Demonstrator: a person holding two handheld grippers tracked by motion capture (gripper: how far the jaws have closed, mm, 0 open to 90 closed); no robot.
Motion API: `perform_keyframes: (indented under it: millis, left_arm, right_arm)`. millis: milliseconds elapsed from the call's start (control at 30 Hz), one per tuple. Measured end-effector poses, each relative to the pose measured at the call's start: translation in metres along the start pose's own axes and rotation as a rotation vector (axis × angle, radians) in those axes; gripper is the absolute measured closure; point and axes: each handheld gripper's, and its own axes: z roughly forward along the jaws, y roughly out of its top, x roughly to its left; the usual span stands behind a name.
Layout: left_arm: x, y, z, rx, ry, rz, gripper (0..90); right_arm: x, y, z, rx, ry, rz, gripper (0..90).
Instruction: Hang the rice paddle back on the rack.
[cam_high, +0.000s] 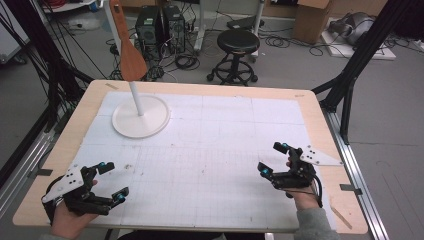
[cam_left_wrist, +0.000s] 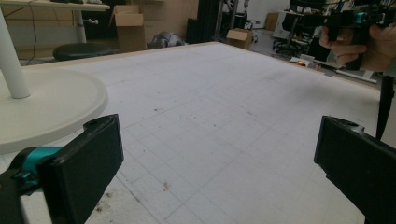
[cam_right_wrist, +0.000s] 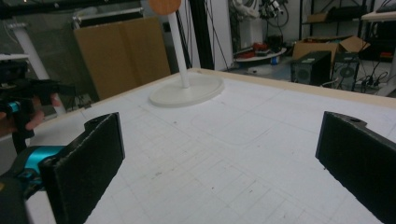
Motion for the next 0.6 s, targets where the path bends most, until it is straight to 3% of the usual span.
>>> perform_keyframes:
  millis: [100, 267, 433, 600]
  left_arm:
    - [0.000, 0.000, 0.000, -0.002, -0.002, -0.005, 1.8]
    - [-0.001, 0.000, 0.001, 0.002, -0.003, 0.000, 1.8]
    - [0.000, 0.000, 0.001, 0.015, 0.001, 0.000, 1.8]
    - [-0.001, 0.000, 0.001, 0.020, 0.012, 0.008, 1.7]
  right_arm:
    - [-0.001, -0.005, -0.008, 0.005, 0.003, 0.010, 0.0]
    - [-0.004, -0.012, -0.024, 0.015, -0.029, 0.021, 0.0]
    - [-0.003, -0.018, -0.037, 0.047, -0.034, -0.005, 0.0]
    - [-0.002, -0.022, -0.036, 0.087, -0.035, -0.025, 0.0]
